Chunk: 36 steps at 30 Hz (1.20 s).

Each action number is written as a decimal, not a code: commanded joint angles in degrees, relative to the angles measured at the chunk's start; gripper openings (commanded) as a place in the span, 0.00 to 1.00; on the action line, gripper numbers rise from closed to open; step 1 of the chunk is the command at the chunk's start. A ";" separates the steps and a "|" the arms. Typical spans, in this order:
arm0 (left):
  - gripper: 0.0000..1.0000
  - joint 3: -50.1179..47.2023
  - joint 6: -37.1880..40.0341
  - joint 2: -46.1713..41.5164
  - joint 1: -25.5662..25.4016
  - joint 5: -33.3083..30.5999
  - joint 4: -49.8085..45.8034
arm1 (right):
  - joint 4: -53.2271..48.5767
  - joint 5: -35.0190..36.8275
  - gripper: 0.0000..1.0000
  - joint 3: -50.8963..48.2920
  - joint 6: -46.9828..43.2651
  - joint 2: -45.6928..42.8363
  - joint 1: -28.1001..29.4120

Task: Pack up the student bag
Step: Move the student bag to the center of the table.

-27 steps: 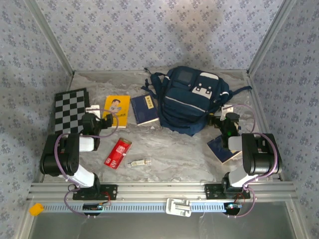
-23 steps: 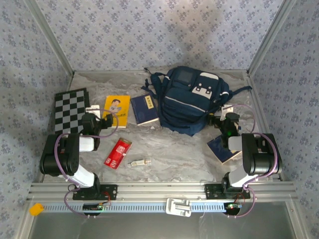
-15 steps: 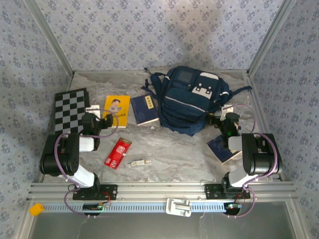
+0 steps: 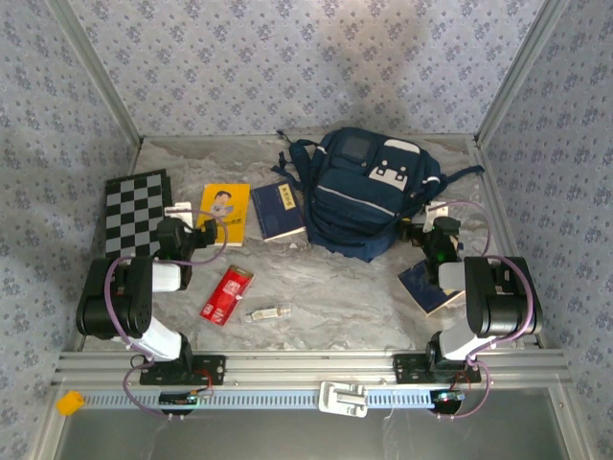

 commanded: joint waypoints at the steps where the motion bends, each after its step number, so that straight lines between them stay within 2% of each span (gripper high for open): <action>1: 1.00 1.39 0.59 -0.04 0.31 1.13 0.28 | 1.57 -0.61 1.00 0.17 -0.47 -0.43 0.21; 19: 1.00 1.76 0.53 -0.76 0.43 1.09 -0.88 | 0.67 -2.63 1.00 0.57 0.16 -0.79 -0.86; 24: 1.00 2.17 0.47 -5.14 0.36 1.16 -5.26 | -2.06 -2.77 1.00 0.40 -0.04 -4.42 -0.76; 30: 1.00 2.84 0.27 -14.18 0.32 1.63 -14.01 | -15.78 -2.36 1.00 4.40 2.56 -11.52 -1.40; 36: 1.00 4.99 -6.28 -25.26 0.42 3.72 -25.06 | -25.58 -3.67 1.00 6.62 8.29 -21.77 -2.82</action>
